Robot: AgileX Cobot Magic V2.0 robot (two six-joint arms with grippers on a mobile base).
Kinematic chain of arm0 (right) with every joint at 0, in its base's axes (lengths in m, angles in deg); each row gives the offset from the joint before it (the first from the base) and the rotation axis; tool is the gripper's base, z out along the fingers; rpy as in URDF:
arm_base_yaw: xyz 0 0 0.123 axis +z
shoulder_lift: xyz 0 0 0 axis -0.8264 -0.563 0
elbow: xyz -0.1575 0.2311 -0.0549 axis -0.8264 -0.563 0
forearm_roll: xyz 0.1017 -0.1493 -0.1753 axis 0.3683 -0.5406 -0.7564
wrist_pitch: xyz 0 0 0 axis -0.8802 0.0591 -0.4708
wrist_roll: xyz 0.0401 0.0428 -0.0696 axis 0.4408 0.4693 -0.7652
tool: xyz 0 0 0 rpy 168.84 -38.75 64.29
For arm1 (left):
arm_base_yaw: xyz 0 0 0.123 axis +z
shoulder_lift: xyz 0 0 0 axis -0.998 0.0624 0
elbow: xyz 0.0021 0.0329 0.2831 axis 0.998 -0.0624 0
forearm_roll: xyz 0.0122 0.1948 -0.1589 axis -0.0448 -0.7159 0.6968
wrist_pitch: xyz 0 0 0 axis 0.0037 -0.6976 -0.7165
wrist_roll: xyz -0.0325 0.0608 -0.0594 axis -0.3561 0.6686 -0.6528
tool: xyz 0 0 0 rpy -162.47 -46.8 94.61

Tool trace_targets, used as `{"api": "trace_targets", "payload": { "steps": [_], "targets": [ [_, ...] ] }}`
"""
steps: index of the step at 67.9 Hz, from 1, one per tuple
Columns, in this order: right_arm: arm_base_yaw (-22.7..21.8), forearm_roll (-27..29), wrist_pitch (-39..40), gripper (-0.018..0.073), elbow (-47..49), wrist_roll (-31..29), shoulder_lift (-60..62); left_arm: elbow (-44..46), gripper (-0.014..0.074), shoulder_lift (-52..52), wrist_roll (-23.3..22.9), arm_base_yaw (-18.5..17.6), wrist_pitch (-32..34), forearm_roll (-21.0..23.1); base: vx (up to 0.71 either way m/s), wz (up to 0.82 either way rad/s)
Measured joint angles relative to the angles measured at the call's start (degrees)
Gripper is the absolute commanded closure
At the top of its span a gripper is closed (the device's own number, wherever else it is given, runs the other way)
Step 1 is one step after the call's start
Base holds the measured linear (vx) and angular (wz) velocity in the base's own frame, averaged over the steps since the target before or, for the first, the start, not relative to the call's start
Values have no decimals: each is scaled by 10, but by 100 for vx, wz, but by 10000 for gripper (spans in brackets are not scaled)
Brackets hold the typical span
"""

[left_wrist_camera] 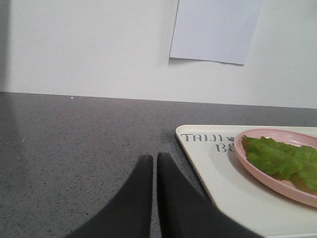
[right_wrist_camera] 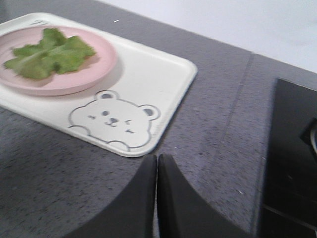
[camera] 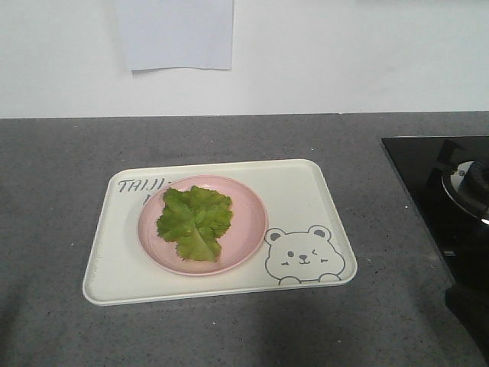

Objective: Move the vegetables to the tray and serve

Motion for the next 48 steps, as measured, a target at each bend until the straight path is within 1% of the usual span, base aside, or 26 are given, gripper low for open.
{"api": "trace_targets", "payload": {
  "steps": [4, 10, 19, 27, 31, 35, 42, 48],
  "targets": [
    [0, -33, 28, 562, -28, 64, 39, 0, 602, 0, 0, 0, 0, 0, 0, 0],
    [0, -101, 55, 562, -72, 172, 94, 0, 602, 0, 0, 0, 0, 0, 0, 0],
    [0, -242, 84, 562, -112, 319, 167, 0, 602, 0, 0, 0, 0, 0, 0, 0],
    [0, -337, 128, 562, -139, 435, 202, 0, 602, 0, 0, 0, 0, 0, 0, 0],
    [0, -371, 159, 562, -156, 470, 208, 0, 602, 0, 0, 0, 0, 0, 0, 0],
    [0, -392, 184, 562, -170, 502, 210, 0, 602, 0, 0, 0, 0, 0, 0, 0],
    [0, -401, 199, 562, -175, 538, 210, 0, 602, 0, 0, 0, 0, 0, 0, 0],
    [-1, -405, 201, 562, -176, 553, 210, 0, 602, 0, 0, 0, 0, 0, 0, 0]
  ]
}}
